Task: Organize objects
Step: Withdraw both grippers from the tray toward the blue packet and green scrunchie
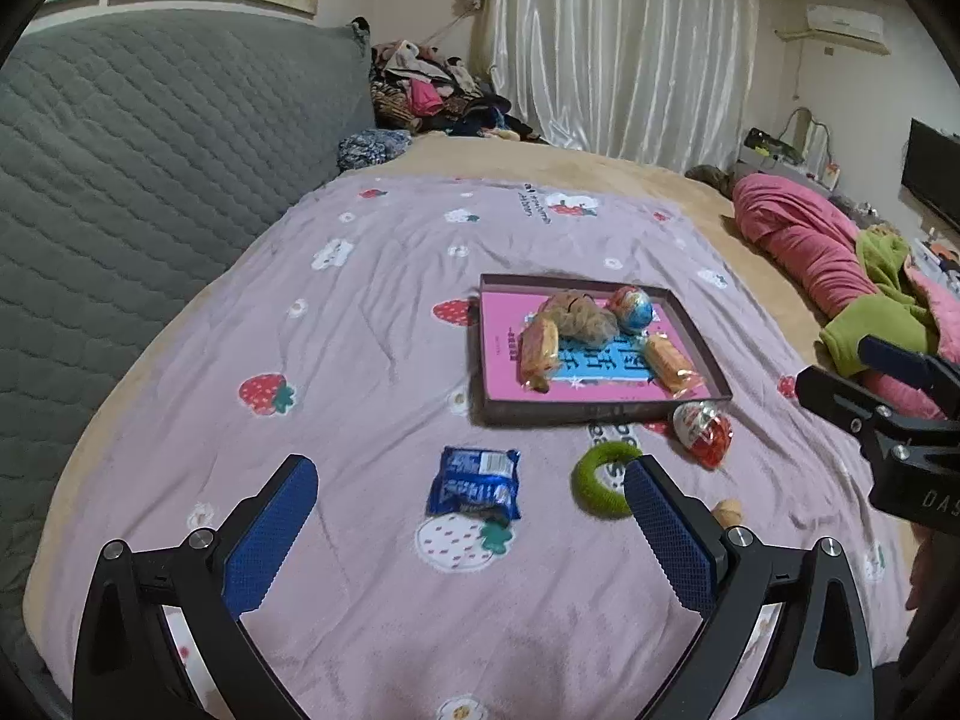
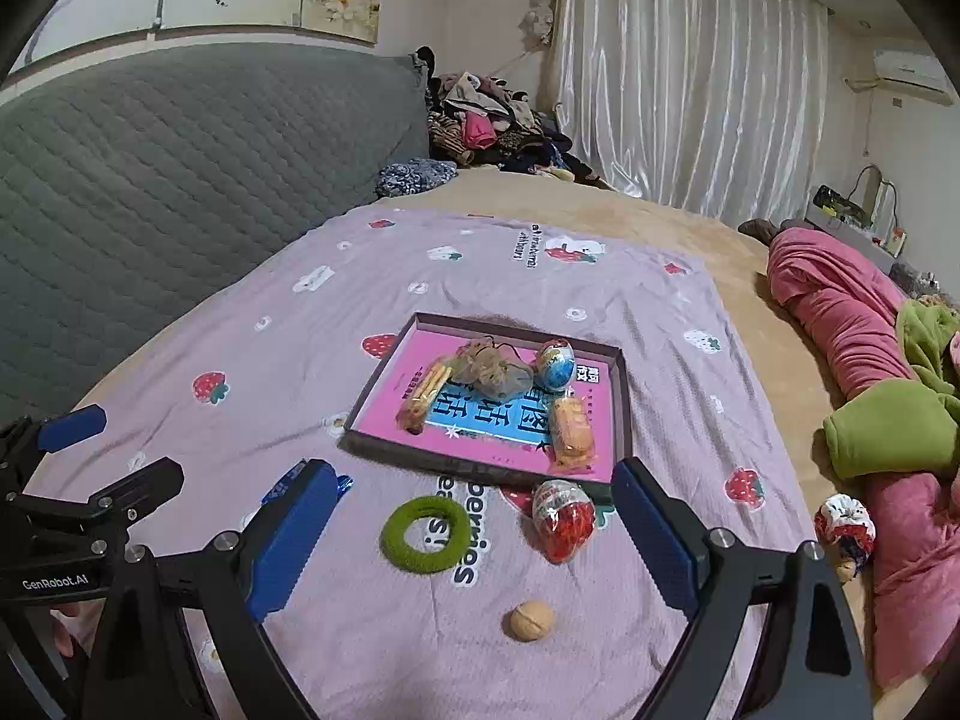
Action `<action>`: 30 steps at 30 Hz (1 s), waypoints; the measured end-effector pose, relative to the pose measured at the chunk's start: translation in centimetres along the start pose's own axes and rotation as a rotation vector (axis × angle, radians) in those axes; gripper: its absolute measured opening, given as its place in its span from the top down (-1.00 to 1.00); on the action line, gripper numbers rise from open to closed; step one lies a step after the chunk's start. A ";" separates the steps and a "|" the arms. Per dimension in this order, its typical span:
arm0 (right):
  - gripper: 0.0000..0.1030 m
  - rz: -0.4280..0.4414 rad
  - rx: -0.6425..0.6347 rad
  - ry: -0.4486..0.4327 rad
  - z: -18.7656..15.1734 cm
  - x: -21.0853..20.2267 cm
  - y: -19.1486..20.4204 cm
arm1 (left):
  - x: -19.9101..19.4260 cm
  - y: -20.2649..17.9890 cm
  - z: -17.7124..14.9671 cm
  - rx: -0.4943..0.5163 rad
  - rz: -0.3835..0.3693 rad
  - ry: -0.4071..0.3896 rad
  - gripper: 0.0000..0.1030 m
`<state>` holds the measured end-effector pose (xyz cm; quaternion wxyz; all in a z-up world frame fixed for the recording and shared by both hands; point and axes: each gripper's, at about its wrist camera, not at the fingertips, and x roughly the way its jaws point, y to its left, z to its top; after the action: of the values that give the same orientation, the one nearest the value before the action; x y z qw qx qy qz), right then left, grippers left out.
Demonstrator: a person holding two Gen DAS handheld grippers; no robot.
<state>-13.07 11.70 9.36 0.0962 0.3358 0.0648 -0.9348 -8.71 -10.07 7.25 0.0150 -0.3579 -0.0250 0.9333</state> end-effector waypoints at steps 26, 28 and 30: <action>-0.81 0.001 -0.037 0.036 -1.8 -3.0 3.0 | -2.4 1.0 -3.0 0.030 0.056 0.060 -0.98; -0.81 0.004 -0.034 0.033 -2.1 -3.2 3.0 | -2.3 1.0 -3.3 0.037 0.058 0.068 -0.98; -0.81 0.002 -0.032 0.038 -2.5 -3.3 2.8 | -2.2 0.9 -3.7 0.044 0.057 0.077 -0.98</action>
<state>-8.45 9.86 9.43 0.1010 0.3517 0.0813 -0.9271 -4.61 -10.97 5.96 -0.0027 -0.3936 0.0064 0.9192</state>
